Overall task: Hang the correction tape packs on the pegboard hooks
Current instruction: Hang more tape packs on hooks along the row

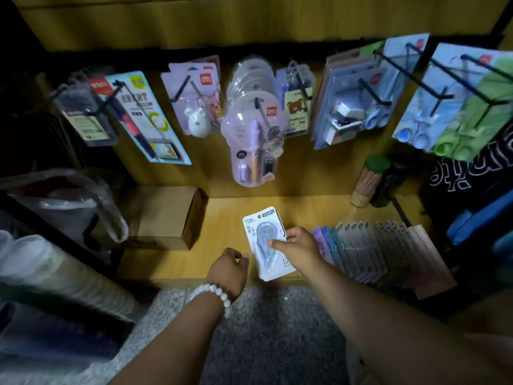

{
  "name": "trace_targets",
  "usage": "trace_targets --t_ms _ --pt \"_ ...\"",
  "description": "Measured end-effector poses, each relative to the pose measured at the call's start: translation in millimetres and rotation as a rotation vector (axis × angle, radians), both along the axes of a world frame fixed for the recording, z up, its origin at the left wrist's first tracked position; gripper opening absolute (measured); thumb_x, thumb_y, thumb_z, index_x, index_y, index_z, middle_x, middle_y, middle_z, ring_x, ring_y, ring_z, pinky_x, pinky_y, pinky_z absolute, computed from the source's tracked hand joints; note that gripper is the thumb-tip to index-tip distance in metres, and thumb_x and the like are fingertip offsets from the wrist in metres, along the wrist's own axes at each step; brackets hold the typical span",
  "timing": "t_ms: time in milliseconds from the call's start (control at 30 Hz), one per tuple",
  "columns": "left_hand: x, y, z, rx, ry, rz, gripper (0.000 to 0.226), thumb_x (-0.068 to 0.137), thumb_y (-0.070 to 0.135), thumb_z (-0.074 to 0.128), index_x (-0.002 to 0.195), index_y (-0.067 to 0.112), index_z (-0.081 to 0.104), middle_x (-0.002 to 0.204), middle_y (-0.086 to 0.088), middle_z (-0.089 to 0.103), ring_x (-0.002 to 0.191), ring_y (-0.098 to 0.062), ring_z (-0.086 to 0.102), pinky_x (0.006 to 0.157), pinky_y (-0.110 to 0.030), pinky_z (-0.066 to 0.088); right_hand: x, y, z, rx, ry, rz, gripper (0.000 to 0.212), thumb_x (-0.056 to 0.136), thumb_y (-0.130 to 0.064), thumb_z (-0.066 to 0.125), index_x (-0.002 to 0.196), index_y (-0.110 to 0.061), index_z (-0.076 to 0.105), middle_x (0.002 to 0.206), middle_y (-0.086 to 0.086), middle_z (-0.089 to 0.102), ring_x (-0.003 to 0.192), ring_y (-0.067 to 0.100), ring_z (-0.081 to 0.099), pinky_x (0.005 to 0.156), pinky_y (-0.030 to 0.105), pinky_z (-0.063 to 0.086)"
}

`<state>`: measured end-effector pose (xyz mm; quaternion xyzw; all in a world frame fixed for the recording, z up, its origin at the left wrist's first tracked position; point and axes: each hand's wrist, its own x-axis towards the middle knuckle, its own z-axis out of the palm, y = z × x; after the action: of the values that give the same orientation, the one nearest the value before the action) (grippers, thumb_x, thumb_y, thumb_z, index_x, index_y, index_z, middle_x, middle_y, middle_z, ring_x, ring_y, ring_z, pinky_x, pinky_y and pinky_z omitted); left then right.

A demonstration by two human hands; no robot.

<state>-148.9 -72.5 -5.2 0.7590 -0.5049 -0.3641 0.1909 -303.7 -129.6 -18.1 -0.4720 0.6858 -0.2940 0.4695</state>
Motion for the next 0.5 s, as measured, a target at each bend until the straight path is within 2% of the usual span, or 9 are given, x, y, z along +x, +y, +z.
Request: trace_targets --t_ms 67,133,200,267,400,500 --pt "3 5 7 -0.004 0.083 0.052 0.037 0.098 0.042 0.043 0.112 0.009 0.054 0.103 -0.018 0.07 0.095 -0.036 0.068 0.085 -0.046 0.055 8 8 14 -0.001 -0.097 0.004 0.045 0.072 -0.027 0.083 0.104 -0.006 0.06 0.098 0.008 0.068 0.08 0.017 0.061 0.064 0.025 0.046" --pt "6 9 17 0.001 0.169 0.085 0.039 0.1 0.042 0.04 0.112 0.008 0.053 0.107 -0.02 0.069 0.097 -0.038 0.067 0.086 -0.05 0.055 15 16 26 0.013 -0.197 0.009 0.046 0.074 -0.021 0.082 0.109 -0.002 0.06 0.102 0.012 0.07 0.078 0.018 0.062 0.059 0.023 0.045" --pt "7 15 30 0.007 0.29 0.142 0.037 0.102 0.038 0.036 0.111 0.005 0.052 0.11 -0.021 0.066 0.098 -0.039 0.066 0.073 -0.045 0.057 21 26 37 0.028 -0.263 0.018 0.042 0.075 -0.016 0.08 0.109 -0.001 0.06 0.098 0.012 0.071 0.071 0.016 0.062 0.054 0.021 0.046" --pt "8 21 41 0.017 0.411 0.213 0.038 0.104 0.034 0.035 0.115 0.001 0.05 0.116 -0.024 0.063 0.102 -0.042 0.063 0.057 -0.034 0.052 25 35 48 0.034 -0.302 0.044 0.032 0.077 -0.013 0.078 0.102 -0.003 0.06 0.084 0.006 0.068 0.063 0.013 0.061 0.049 0.018 0.047" --pt "14 35 57 -0.009 0.525 0.308 0.037 0.104 0.026 0.04 0.121 -0.005 0.051 0.116 -0.027 0.063 0.102 -0.044 0.063 0.057 -0.032 0.052 33 51 63 0.033 -0.373 0.067 0.031 0.079 -0.011 0.076 0.104 0.002 0.062 0.091 0.015 0.07 0.067 0.021 0.064 0.057 0.024 0.049" --pt "21 46 69 -0.037 0.604 0.376 0.032 0.101 0.019 0.048 0.118 -0.007 0.056 0.117 -0.027 0.064 0.097 -0.04 0.065 0.055 -0.031 0.051 42 60 76 0.01 -0.404 0.135 0.02 0.083 -0.008 0.071 0.101 -0.002 0.066 0.089 0.014 0.07 0.068 0.02 0.065 0.058 0.024 0.051"
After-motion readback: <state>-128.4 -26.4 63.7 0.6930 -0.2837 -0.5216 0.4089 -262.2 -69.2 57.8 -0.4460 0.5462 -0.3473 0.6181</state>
